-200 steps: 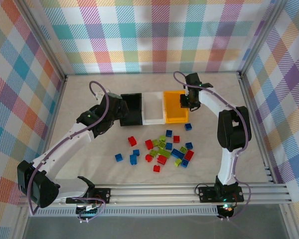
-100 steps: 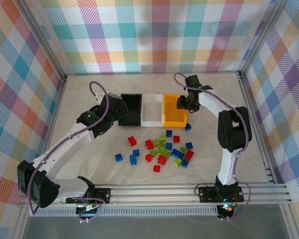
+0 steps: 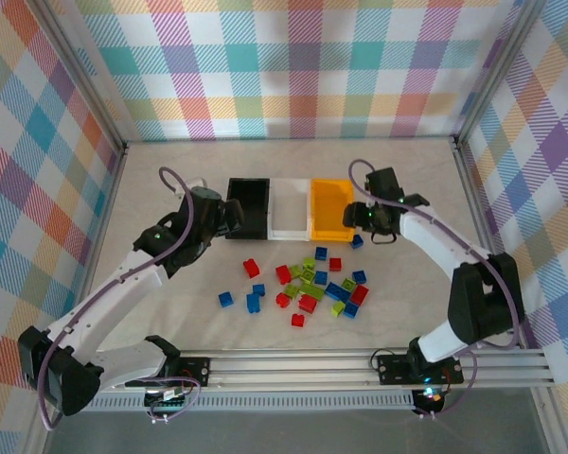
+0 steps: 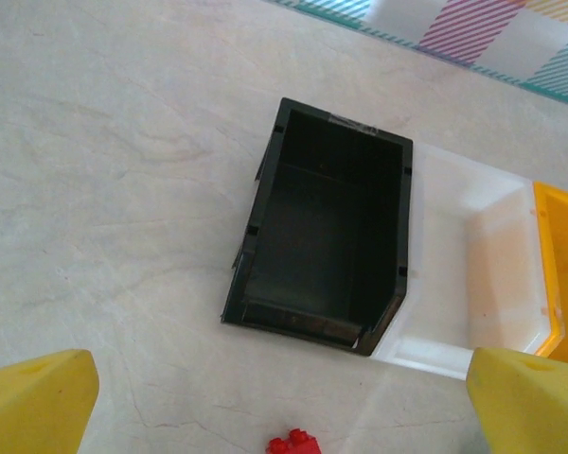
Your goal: Sort the legos into containers by color
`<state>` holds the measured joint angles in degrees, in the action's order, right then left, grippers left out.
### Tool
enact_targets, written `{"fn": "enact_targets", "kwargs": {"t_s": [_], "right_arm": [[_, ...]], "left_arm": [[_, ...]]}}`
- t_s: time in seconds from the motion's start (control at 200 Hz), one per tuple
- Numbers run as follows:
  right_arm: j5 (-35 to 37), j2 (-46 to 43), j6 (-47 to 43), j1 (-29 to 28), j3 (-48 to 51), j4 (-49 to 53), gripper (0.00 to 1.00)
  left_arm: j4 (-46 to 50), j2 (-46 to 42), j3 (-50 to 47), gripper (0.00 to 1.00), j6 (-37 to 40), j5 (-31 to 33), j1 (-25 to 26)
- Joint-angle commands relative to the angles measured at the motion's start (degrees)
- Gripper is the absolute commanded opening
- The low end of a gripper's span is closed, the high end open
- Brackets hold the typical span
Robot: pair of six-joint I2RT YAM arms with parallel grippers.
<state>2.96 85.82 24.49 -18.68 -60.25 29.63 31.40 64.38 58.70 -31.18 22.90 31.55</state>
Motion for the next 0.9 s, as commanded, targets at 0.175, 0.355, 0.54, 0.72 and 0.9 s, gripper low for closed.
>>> {"fn": "enact_targets", "kwargs": {"t_s": [0.175,0.355,0.54,0.72,0.9], "right_arm": [[0.55,0.55,0.06,-1.42,7.35,-4.18,0.67],[3.13,6.71,-1.02,-1.77,4.95,-6.15,0.69],[4.59,10.62,-1.72,-1.69,2.5,-6.95,0.68],[6.23,13.27,-2.73,-1.69,0.57,-7.72,0.65],[6.46,14.58,-3.62,-1.76,-0.69,-6.9,0.6]], "left_arm": [[4.06,3.94,2.9,1.0,-2.06,-1.03,-1.23],[3.94,4.84,2.65,1.0,-2.79,-2.01,-1.58],[4.07,4.74,2.56,1.0,-2.82,-2.24,-1.93],[4.06,5.16,2.65,1.0,-2.92,-2.59,-2.19],[4.2,5.19,2.74,1.0,-2.93,-2.77,-2.28]]}}
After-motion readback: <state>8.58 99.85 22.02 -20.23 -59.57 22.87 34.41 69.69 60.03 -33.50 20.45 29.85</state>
